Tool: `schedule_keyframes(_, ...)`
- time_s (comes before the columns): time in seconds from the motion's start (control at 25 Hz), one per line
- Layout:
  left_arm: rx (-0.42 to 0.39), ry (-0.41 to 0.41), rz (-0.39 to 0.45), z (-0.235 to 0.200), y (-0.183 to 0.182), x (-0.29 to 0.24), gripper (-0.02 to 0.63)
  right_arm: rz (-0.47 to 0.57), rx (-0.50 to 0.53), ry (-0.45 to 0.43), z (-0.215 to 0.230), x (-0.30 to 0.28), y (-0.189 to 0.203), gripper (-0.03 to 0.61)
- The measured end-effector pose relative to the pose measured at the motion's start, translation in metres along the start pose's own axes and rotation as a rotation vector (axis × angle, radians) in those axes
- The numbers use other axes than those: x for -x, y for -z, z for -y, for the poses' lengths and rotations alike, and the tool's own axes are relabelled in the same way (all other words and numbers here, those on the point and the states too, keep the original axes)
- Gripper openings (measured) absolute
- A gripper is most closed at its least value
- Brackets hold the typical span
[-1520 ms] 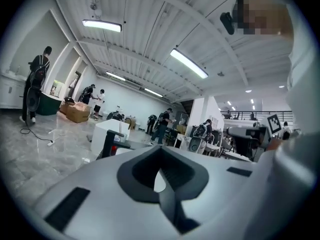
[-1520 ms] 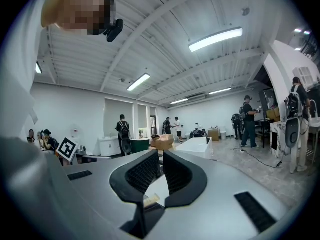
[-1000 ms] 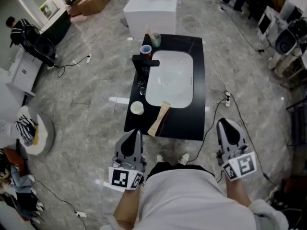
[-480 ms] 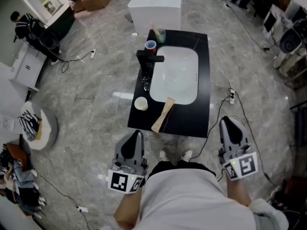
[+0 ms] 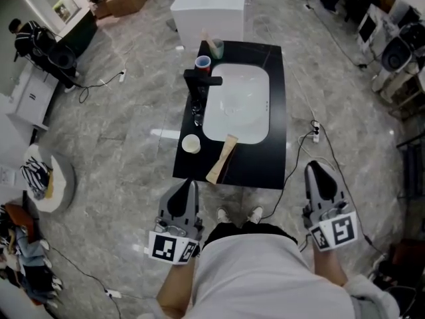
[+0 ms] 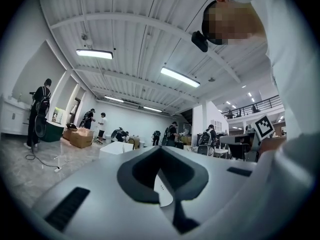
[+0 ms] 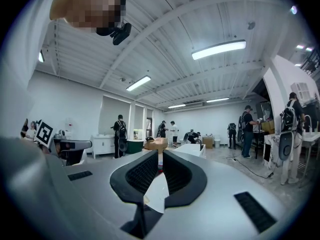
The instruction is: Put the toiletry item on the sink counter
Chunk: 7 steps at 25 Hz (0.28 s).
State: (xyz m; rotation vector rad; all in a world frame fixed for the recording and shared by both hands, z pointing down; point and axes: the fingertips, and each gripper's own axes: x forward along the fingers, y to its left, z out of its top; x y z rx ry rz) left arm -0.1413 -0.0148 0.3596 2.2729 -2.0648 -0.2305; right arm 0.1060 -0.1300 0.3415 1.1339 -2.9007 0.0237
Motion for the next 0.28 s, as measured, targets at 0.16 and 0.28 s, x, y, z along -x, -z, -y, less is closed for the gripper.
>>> schedule_keyframes(0.16, 0.016, 0.012, 0.004, 0.0007, 0.0004, -0.0032, 0.003, -0.007, 0.007, 0.011, 0.0004, 0.0027, -0.0023, 0.052)
schedule_keyframes(0.28, 0.019, 0.019, 0.006, 0.0005, 0.0000, -0.0038, 0.002, -0.017, 0.006, 0.013, -0.0016, 0.0038, -0.0001, 0.052)
